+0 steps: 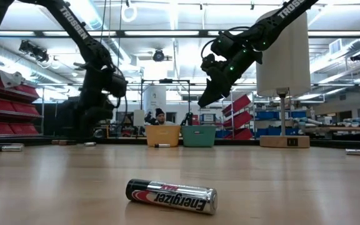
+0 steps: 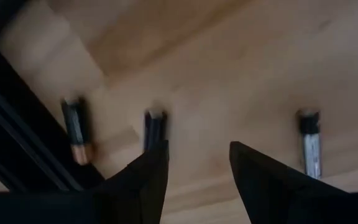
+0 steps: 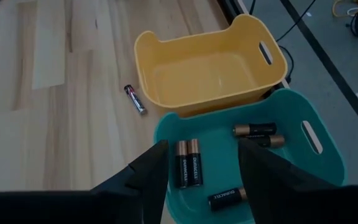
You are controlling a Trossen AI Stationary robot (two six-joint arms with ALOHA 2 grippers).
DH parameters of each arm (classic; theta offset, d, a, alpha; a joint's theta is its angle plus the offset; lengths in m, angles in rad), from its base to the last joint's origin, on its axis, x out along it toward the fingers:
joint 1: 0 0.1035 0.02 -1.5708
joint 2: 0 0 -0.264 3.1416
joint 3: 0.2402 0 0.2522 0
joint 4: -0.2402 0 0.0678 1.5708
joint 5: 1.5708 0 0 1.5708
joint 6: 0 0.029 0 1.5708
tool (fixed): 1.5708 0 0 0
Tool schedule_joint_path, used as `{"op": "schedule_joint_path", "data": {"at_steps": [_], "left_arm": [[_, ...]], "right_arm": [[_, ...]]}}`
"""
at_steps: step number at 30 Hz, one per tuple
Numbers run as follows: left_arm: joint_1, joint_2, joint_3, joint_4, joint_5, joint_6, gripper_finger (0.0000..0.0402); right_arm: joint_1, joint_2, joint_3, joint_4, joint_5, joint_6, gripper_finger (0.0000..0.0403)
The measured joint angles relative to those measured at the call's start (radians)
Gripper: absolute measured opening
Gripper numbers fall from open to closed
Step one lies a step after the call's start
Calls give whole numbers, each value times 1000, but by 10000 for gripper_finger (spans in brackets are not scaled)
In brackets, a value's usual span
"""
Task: Sort batteries
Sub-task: Put the black battery into the green bin
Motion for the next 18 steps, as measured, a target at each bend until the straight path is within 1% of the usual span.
{"op": "schedule_joint_path", "data": {"at_steps": [3,6,13,16,18], "left_arm": [[4,-1,35,5,-1,21,186],[23,-1,41,3,4,25,186],[72,-1,-34,2,25,19,186],[75,-1,-63,10,38,-2,186],[73,-1,-69,18,28,-23,186]], "right_arm": [[0,0,0,-1,0,-4,178],[0,0,0,-12,0,-4,178],[0,0,0,-26,2,-12,178],[0,0,0,-29,3,-12,178],[0,0,0,-31,3,-12,178]]}}
